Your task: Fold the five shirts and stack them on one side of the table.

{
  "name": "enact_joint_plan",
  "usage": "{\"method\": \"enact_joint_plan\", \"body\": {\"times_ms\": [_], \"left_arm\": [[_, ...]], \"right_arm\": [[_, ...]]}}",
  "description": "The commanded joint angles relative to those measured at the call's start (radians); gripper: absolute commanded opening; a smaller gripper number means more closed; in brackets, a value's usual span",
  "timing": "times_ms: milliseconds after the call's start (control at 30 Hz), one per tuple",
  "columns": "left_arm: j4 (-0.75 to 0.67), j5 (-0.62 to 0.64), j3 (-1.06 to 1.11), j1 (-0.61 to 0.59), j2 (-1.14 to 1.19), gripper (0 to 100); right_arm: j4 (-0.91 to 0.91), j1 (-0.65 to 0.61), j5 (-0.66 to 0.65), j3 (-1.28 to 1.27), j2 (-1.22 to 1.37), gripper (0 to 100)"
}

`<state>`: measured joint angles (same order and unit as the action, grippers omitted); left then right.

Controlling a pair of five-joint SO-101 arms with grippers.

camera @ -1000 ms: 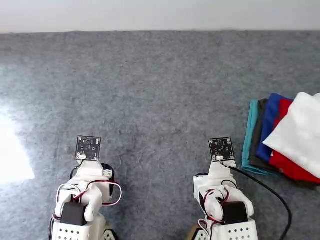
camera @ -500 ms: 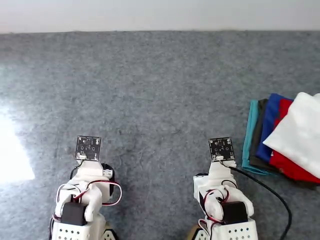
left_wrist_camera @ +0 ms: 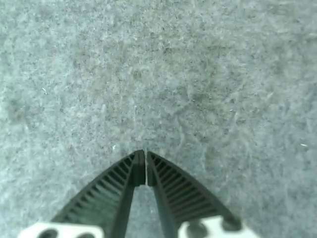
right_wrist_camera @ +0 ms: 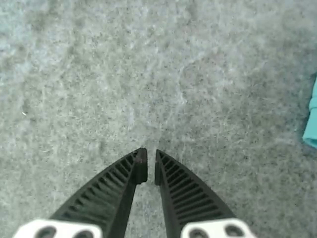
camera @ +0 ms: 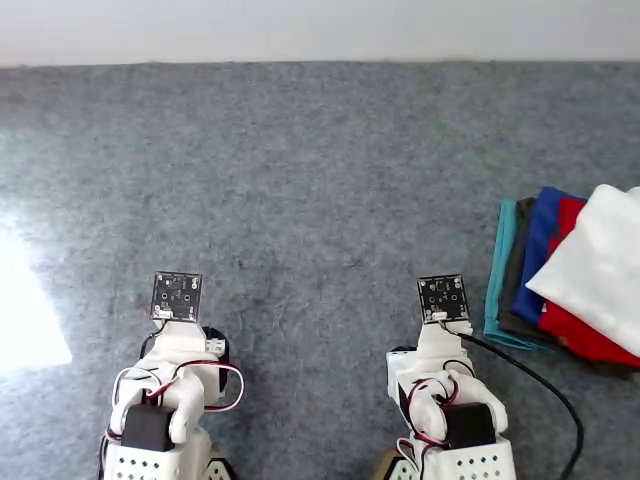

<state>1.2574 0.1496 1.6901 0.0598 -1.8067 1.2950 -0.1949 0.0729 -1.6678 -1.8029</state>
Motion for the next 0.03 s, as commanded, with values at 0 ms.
{"method": "enact_joint_plan", "body": {"times_ms": [0], "left_arm": [[0.005, 0.011, -0.008, -0.005, -0.009, 2]], "right_arm": [[0.007, 0.001, 0.009, -0.015, -0.004, 3.9]]}}
